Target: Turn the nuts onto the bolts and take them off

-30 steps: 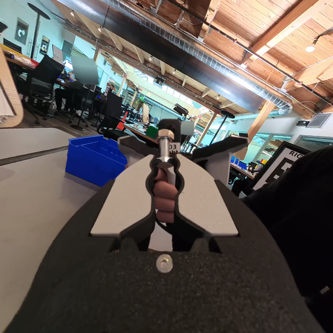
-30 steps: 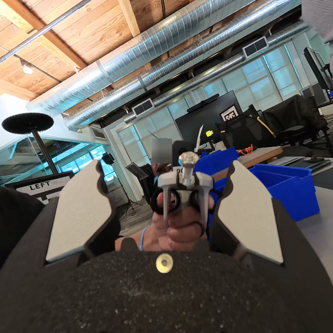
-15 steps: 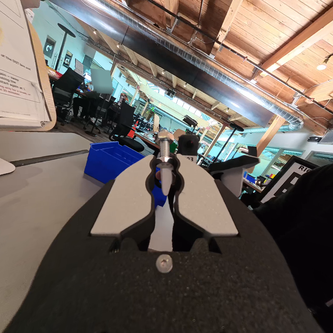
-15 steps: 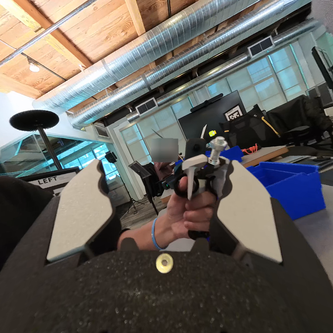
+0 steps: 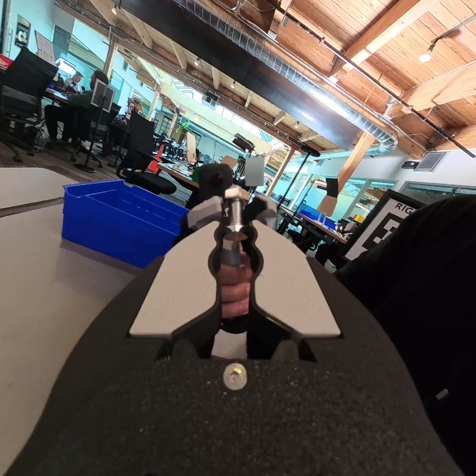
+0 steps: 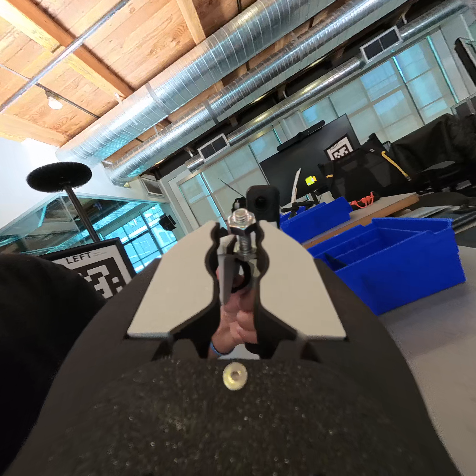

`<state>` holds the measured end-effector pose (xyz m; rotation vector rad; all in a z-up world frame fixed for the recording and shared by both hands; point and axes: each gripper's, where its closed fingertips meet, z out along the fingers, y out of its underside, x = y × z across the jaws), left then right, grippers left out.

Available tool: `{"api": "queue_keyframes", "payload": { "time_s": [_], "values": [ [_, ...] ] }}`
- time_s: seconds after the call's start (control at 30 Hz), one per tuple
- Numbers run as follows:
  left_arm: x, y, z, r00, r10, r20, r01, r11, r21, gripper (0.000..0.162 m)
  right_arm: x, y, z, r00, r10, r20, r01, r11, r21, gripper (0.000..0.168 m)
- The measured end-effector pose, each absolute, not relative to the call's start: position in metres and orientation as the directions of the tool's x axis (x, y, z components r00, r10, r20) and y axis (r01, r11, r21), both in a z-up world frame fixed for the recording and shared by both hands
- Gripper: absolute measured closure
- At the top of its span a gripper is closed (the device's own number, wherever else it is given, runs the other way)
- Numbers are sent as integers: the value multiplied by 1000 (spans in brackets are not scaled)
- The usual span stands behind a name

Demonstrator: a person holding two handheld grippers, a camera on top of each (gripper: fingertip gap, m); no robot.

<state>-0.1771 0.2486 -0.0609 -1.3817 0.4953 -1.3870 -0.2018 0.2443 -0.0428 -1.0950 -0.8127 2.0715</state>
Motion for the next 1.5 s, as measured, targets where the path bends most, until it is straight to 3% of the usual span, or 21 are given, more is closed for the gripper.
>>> {"api": "queue_keyframes", "payload": {
  "time_s": [0.03, 0.17, 0.27, 0.33, 0.47, 0.57, 0.63, 0.73, 0.9, 1.07, 1.37, 1.5],
  "values": [
    [-174, 247, -61, 225, -864, 450, 374, -350, -859, 145, -202, 245, -44, -426, 777, -464, -248, -594, -765, 150],
    [-170, 249, -63, 268, -855, 443, 364, -336, -869, 143, -197, 248, -47, -390, 801, -454, -242, -565, -789, 151],
    [-171, 247, -66, 311, -837, 450, 359, -335, -871, 114, -187, 254, -39, -337, 835, -435, -262, -527, -808, 151],
    [-172, 242, -74, 353, -809, 470, 347, -353, -869, 103, -171, 263, -27, -261, 878, -400, -261, -463, -847, 150],
    [-174, 227, -103, 436, -738, 515, 348, -390, -853, 104, -109, 309, 7, 54, 962, -267, -175, -254, -951, 151],
    [-174, 213, -121, 456, -709, 537, 346, -415, -842, 108, -47, 382, -3, 376, 902, -212, 4, -231, -973, 150],
    [-172, 207, -127, 467, -705, 534, 334, -418, -845, 110, -8, 436, -46, 562, 813, -151, 203, -313, -928, 150],
    [-169, 206, -126, 479, -712, 514, 311, -409, -858, 111, 34, 496, -134, 708, 701, -81, 418, -509, -753, 150],
    [-162, 206, -122, 494, -725, 481, 274, -395, -877, 112, 58, 526, -244, 778, 621, -94, 528, -728, -437, 150],
    [-159, 201, -126, 524, -733, 435, 220, -377, -900, 113, 73, 533, -274, 788, 615, -11, 591, -761, -267, 149],
    [-158, 204, -136, 546, -723, 423, 184, -389, -903, 112, 69, 541, -285, 783, 622, -21, 591, -754, -287, 145],
    [-158, 203, -138, 557, -721, 411, 170, -386, -907, 112, 68, 546, -282, 785, 619, -10, 574, -734, -364, 138]
  ]
}}
